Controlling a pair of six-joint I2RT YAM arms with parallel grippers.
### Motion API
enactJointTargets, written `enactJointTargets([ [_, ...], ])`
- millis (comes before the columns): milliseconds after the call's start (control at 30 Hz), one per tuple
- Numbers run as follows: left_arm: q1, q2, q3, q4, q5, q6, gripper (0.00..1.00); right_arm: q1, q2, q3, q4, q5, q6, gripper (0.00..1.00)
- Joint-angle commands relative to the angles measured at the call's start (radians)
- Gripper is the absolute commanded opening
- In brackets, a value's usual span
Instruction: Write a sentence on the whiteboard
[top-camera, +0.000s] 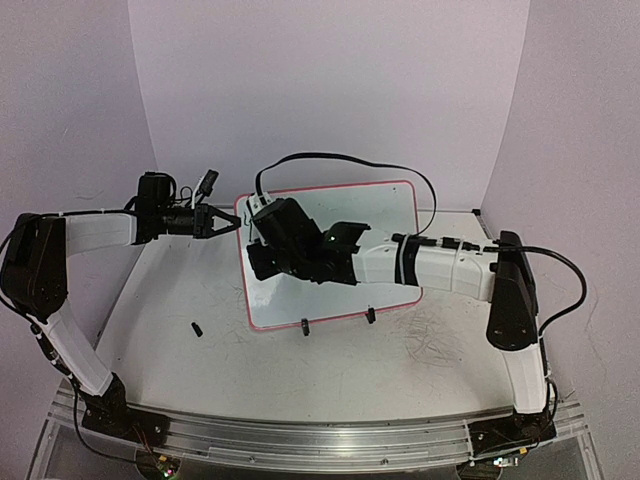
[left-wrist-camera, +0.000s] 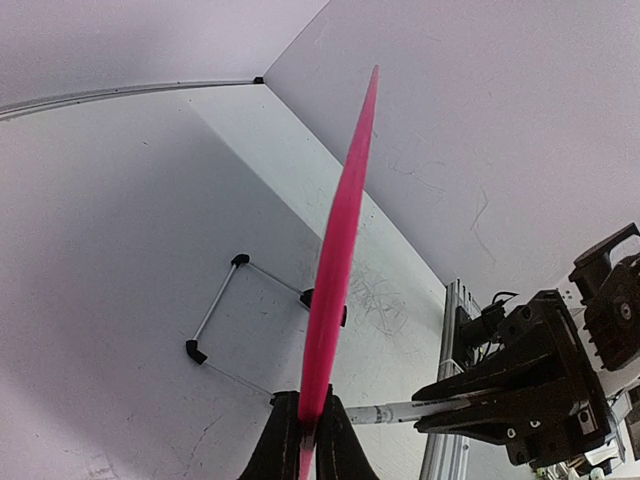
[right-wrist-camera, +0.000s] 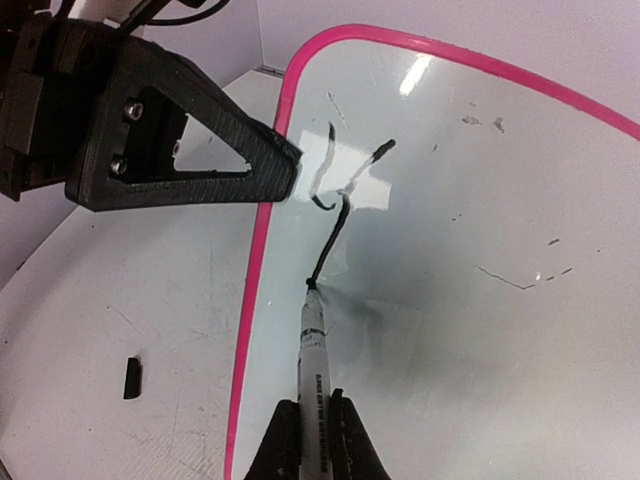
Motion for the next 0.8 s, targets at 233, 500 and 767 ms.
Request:
enactJointTargets([
  [233, -0.002, -0.057, 0.012, 0.034, 0.068, -0.021, 0.00, -0.004, -0.050, -0.023, -0.042, 0.001, 0.031, 0.00],
  [500, -0.002, -0.059, 0.009, 0.034, 0.064, -0.020, 0.00, -0.038, -0.192, -0.147, 0.103, -0.062, -0.015, 0.00],
  [767, -0.002, -0.054, 0.010, 0.034, 0.066, -0.019, 0.00, -0.051, -0.167, -0.140, 0.164, -0.085, -0.057, 0.00],
])
